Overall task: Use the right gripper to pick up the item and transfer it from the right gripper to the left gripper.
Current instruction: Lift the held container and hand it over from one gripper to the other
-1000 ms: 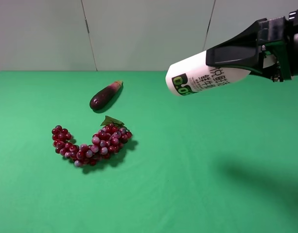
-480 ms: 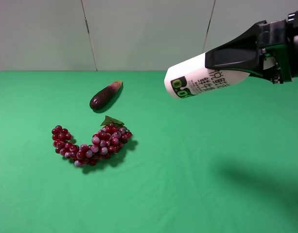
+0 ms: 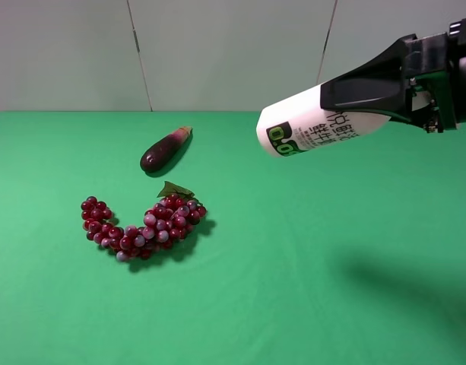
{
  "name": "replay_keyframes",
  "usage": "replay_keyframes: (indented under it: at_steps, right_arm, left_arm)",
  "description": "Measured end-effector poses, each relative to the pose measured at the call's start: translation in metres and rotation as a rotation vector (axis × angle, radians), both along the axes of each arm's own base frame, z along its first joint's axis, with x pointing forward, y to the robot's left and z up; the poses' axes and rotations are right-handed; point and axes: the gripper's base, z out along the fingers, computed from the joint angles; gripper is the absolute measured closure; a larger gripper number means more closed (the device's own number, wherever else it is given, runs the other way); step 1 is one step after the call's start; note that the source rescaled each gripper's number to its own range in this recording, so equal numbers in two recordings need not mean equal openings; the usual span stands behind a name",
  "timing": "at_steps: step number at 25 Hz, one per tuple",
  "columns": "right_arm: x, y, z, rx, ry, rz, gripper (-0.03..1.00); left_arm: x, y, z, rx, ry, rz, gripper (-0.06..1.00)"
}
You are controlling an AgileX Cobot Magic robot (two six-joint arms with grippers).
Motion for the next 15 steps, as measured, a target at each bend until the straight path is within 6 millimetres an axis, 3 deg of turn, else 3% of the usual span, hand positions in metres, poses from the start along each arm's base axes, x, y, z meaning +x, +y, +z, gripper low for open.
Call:
replay_keyframes:
  at_steps: [6, 15]
  right_arm:
    - [0.001, 0.0, 0.001, 0.007, -0.009, -0.003, 0.88]
    - [0.001, 0.001, 0.002, 0.006, -0.032, 0.009, 0.88]
  left_arm:
    - [0.024, -0.016, 0.019, -0.032, -0.054, -0.193, -0.06]
    - [0.073, -0.036, 0.044, 0.14, -0.257, -0.543, -0.06]
